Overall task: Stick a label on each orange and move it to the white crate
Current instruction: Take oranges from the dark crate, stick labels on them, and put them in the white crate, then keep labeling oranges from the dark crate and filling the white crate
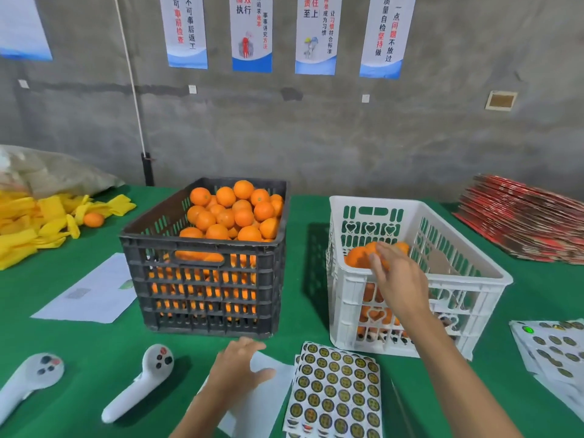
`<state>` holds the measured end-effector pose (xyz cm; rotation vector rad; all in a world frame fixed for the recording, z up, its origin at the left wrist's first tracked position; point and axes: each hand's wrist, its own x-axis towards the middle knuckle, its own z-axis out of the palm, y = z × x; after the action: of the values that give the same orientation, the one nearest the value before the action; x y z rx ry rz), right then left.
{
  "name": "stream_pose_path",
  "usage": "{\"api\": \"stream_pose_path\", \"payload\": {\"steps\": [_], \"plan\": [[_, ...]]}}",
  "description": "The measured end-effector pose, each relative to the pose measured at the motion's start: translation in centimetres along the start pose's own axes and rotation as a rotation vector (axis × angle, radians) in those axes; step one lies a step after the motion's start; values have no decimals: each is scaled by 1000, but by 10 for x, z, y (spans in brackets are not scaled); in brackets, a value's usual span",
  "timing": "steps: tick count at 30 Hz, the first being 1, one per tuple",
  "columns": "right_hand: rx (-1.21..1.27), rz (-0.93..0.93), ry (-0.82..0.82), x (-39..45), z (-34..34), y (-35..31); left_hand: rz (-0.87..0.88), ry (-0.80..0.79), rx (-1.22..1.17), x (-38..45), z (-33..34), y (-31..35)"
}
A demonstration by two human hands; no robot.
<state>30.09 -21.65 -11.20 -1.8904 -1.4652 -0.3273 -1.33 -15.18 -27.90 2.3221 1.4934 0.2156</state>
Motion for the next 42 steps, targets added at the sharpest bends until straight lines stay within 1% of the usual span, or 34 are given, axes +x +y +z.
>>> {"api": "stream_pose_path", "payload": {"steps": [4, 7, 9, 12, 13, 14, 15, 16, 17, 18, 19, 21, 23, 25, 26, 30, 32, 36, 39, 42], "plan": [[93, -105, 60, -11, 10, -13, 0, 108, 66, -2, 2, -4], [139, -226, 113, -27, 19, -26, -24, 167, 3, -7, -3, -1], [134, -305, 146, -42, 27, -32, -19, 224, -103, -9, -10, 2], [117, -477, 152, -66, 35, -41, 32, 326, -409, -13, -34, 14], [135, -512, 106, -73, 38, -43, 65, 342, -496, -14, -45, 22], [164, -492, 18, -80, 40, -46, 104, 350, -573, -15, -56, 30], [191, -414, -117, -85, 41, -48, 158, 357, -637, -15, -67, 39], [237, -292, -289, -90, 41, -50, 221, 377, -678, -16, -79, 49], [346, -163, -440, -94, 41, -52, 283, 409, -702, -16, -89, 59], [487, -73, -531, -96, 41, -51, 333, 437, -721, -15, -99, 68], [626, -12, -547, -98, 41, -49, 373, 454, -739, -14, -106, 77], [780, 64, -471, -98, 35, -40, 422, 454, -768, -9, -115, 94], [819, 94, -363, -101, 27, -25, 439, 435, -772, -3, -115, 110], [796, 127, -243, -104, 18, -5, 441, 423, -752, 1, -106, 125], [771, 143, -209, -106, 13, 7, 449, 401, -733, 3, -98, 131], [665, 276, -146, -120, -9, 61, 506, 233, -647, 8, -55, 161], [599, 379, -76, -133, -24, 92, 510, 169, -636, 9, -31, 182], [480, 662, 108, -167, -55, 152, 520, 52, -632, 13, 14, 220], [314, 897, 241, -191, -77, 193, 552, 13, -614, 16, 42, 238], [191, 1047, 331, -203, -93, 225, 557, -16, -549, 18, 59, 245]]}}
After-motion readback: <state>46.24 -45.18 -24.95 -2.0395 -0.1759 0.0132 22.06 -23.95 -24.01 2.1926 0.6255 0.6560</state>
